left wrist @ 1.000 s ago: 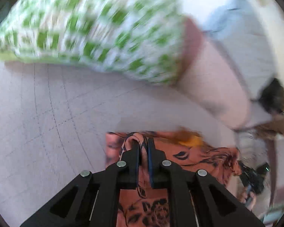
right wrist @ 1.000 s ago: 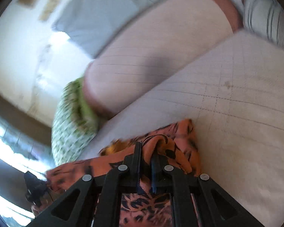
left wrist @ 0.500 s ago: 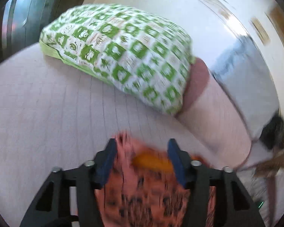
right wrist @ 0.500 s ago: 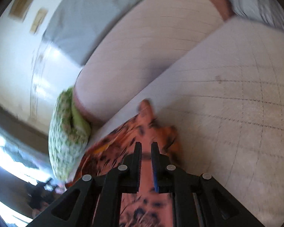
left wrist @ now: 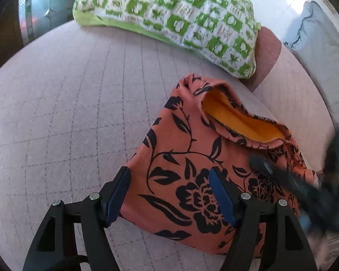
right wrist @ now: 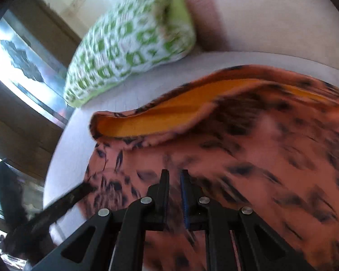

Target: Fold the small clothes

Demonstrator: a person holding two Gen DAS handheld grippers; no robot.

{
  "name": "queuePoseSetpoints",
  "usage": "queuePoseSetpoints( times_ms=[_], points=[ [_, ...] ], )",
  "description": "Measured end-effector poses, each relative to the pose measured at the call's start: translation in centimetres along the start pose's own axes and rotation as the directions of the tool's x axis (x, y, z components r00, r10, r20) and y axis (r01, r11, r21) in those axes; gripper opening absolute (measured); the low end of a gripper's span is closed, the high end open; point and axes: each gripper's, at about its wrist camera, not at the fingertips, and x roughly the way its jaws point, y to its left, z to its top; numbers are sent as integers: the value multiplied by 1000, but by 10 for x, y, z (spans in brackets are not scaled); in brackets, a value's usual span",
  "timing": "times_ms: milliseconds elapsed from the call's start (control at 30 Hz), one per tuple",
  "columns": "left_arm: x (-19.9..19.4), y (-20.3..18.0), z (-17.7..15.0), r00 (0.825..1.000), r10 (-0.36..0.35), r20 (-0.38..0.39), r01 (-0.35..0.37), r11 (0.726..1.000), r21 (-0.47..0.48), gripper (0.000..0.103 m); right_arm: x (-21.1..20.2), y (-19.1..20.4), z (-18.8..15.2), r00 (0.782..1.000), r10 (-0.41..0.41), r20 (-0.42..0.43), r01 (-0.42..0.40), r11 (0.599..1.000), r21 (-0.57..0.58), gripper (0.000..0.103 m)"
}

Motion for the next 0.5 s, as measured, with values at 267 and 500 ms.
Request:
queuePoseSetpoints(
  times_ms=[267, 500],
  points=[
    [10, -2, 4, 999, -17, -41, 20, 997, 72, 72, 25, -6, 74, 959, -177, 221, 165, 984, 71, 13],
    [-4, 26, 11, 999, 37, 4, -37, 999, -27, 72, -63, -34, 13, 941, -115, 318, 83, 990, 114, 13]
  ],
)
